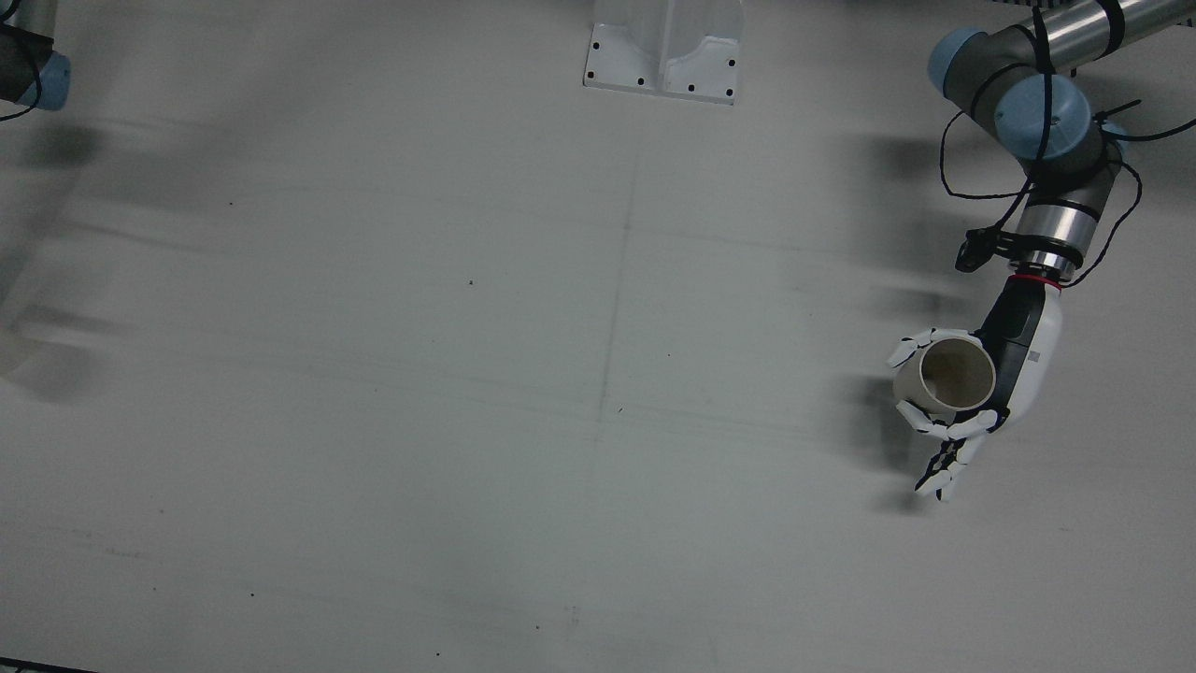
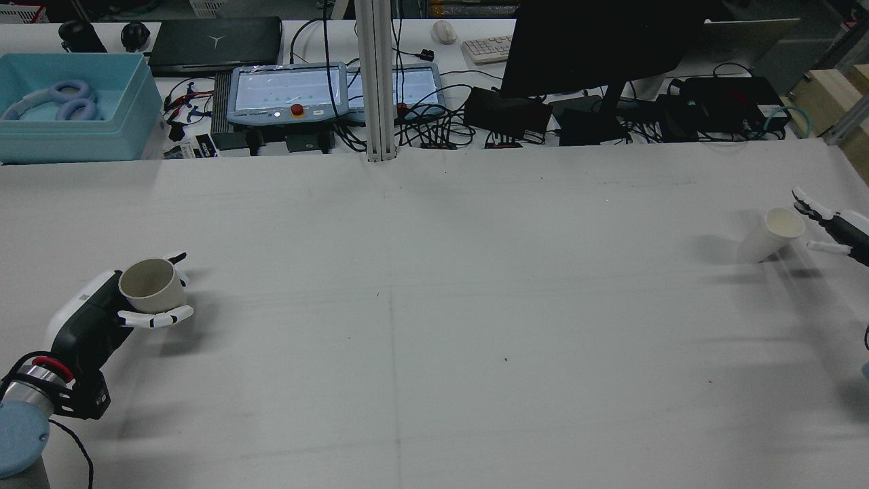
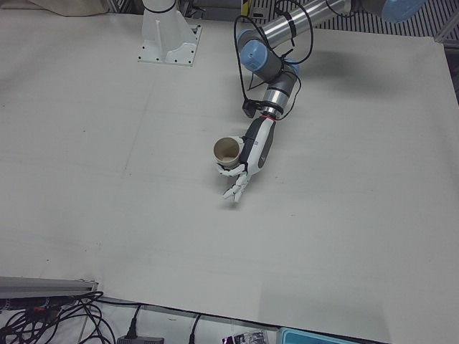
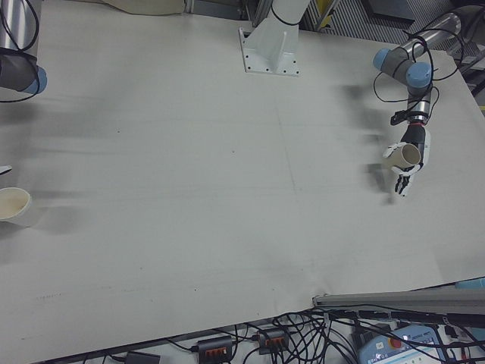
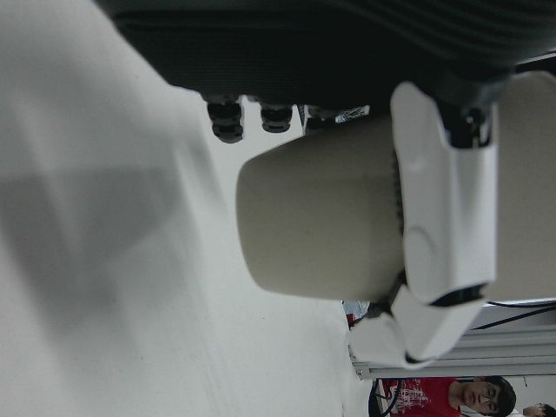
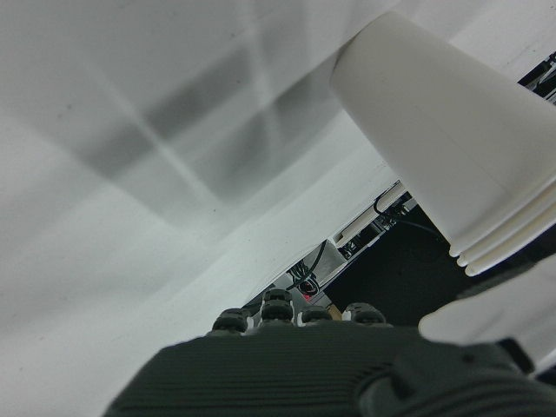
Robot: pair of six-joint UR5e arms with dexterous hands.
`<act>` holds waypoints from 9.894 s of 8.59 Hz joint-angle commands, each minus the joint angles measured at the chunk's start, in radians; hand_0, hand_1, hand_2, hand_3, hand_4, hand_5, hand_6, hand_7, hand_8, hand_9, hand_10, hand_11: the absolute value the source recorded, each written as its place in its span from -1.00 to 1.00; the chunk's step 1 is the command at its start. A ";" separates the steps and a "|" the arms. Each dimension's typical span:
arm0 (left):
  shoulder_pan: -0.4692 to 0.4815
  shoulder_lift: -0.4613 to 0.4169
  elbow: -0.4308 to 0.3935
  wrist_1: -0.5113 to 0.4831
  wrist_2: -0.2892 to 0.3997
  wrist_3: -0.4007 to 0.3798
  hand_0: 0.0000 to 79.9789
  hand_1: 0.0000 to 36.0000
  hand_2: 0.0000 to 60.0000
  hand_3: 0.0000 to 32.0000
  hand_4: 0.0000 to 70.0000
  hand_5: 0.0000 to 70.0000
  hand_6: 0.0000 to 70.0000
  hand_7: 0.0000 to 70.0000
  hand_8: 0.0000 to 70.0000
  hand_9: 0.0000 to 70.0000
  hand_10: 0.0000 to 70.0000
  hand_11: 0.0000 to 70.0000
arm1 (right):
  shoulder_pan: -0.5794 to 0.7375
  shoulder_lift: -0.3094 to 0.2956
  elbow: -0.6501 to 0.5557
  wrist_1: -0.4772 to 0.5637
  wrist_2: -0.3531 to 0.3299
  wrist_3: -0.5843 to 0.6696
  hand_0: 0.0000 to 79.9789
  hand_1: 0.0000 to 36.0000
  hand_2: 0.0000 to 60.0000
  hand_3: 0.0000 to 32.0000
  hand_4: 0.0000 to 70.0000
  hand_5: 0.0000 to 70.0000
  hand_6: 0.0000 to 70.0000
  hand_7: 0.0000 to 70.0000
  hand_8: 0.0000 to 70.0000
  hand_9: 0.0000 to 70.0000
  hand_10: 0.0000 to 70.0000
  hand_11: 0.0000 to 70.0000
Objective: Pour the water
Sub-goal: 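Move the right hand to the white paper cup, fingers around it, then close the right hand on the white paper cup and lift it, then carry the white paper cup toward the beige cup held by the left hand, then tilt the white paper cup over the beige cup's opening with the right hand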
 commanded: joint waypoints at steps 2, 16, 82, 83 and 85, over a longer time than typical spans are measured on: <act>-0.015 0.001 -0.001 0.006 -0.003 -0.018 0.41 1.00 1.00 -1.00 1.00 1.00 -0.76 -0.56 -0.87 -0.90 -0.86 -0.76 | -0.028 0.026 -0.001 0.001 0.006 -0.067 -0.57 -1.00 -1.00 -1.00 -1.00 -1.00 -1.00 -1.00 -0.80 -0.82 -0.99 -0.99; -0.041 0.007 -0.007 -0.018 -0.013 -0.020 0.35 0.90 1.00 -1.00 1.00 1.00 -0.81 -0.63 -0.88 -0.91 -0.85 -0.75 | -0.066 0.034 0.026 0.004 0.138 -0.113 0.07 -0.88 -0.75 -1.00 0.75 -0.32 -0.57 -0.21 0.18 0.62 -0.03 0.36; -0.026 -0.829 0.614 0.025 0.223 0.534 0.48 1.00 1.00 -1.00 1.00 1.00 -0.49 -0.42 -0.75 -0.83 -0.89 -0.80 | -0.536 0.877 0.688 -1.912 0.296 -0.403 1.00 1.00 1.00 -1.00 1.00 1.00 0.38 0.40 -0.14 0.03 -0.60 -0.32; -0.034 -0.831 0.566 0.043 0.261 0.531 0.48 1.00 1.00 -1.00 1.00 1.00 -0.50 -0.42 -0.75 -0.84 -0.90 -0.80 | -0.491 0.762 0.889 -1.909 0.302 -0.359 1.00 1.00 1.00 -1.00 1.00 1.00 0.27 0.26 -0.16 -0.02 -0.60 -0.31; -0.035 -0.843 0.423 0.145 0.282 0.529 0.51 1.00 1.00 -1.00 1.00 1.00 -0.50 -0.42 -0.76 -0.84 -0.91 -0.82 | -0.369 0.520 1.154 -1.801 0.319 -0.233 1.00 1.00 1.00 -1.00 0.89 0.85 0.29 0.20 -0.13 0.00 -0.57 -0.26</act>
